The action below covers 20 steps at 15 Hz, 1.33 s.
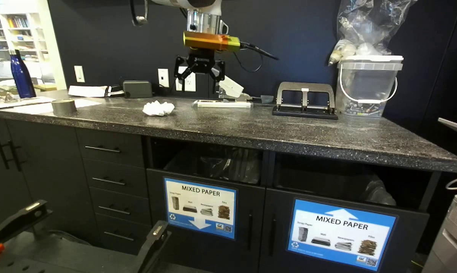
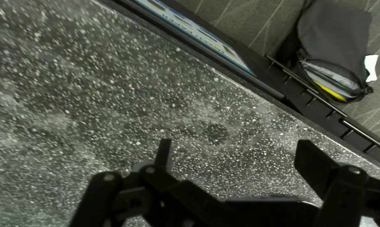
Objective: Put the papers in the first bin
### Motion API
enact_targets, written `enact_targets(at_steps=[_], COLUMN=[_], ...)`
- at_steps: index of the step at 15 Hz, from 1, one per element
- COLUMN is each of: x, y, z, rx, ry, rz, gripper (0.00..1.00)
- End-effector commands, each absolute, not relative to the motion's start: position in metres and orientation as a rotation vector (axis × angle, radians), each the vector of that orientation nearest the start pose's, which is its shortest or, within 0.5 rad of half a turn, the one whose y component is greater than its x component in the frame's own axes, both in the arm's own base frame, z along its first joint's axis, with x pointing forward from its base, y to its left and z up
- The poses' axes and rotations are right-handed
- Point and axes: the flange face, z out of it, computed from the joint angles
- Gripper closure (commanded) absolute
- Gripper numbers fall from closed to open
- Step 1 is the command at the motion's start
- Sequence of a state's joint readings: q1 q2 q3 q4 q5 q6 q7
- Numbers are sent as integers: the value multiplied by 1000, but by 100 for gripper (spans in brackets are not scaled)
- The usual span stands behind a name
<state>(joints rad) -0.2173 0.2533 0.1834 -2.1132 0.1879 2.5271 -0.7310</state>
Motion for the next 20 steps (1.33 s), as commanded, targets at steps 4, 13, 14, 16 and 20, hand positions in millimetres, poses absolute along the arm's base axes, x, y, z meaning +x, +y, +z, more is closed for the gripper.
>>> enact_targets(at_steps=[4, 13, 14, 16, 20], x=[643, 713, 719, 729, 744], y=[20, 93, 100, 112, 133], z=[280, 243, 237, 229, 211], rx=[-2754, -2591, -2575, -2548, -2524], ry=[-1040, -1203, -1206, -1215, -1238], rz=[-401, -488, -495, -535, -573], gripper=[0, 0, 0, 0, 0])
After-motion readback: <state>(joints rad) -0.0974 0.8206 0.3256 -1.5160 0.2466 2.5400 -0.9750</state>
